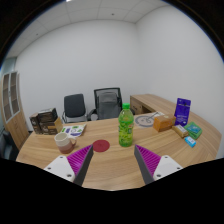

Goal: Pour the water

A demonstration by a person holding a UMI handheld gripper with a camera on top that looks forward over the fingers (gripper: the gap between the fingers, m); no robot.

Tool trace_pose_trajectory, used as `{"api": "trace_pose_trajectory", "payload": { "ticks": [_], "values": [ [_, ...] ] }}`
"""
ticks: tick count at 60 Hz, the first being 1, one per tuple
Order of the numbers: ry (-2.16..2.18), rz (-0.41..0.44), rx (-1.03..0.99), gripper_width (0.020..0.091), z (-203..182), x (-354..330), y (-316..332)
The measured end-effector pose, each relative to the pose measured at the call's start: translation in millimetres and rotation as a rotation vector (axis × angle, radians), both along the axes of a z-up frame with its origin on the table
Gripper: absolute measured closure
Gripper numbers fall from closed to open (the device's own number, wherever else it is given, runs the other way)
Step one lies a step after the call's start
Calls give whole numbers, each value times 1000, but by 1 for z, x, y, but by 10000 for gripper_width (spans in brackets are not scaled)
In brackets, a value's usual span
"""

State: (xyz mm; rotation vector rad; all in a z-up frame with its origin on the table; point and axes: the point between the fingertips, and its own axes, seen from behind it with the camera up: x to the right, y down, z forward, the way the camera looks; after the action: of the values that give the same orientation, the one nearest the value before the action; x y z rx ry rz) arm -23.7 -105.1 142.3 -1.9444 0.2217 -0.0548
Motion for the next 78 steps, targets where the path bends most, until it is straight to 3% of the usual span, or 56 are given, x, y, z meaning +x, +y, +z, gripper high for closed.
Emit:
{"api": "trace_pose_trajectory", "payload": {
  "ticks": [15, 28, 31, 36, 44, 54, 68, 78],
  "values": [
    [-65, 23, 39, 247, -52, 76, 116],
    [-128, 113, 134, 254, -60, 88, 193],
    [-112, 130, 148, 316, -63, 85, 203],
    [-113, 151, 165, 496, -70, 85, 214],
    [-127, 212, 188, 560, -69, 78, 221],
    [-162, 247, 172, 774, -68, 73, 223],
    [-347, 244, 138, 775, -66, 72, 219],
    [-607, 361, 79, 776, -53, 28, 218]
  ]
}}
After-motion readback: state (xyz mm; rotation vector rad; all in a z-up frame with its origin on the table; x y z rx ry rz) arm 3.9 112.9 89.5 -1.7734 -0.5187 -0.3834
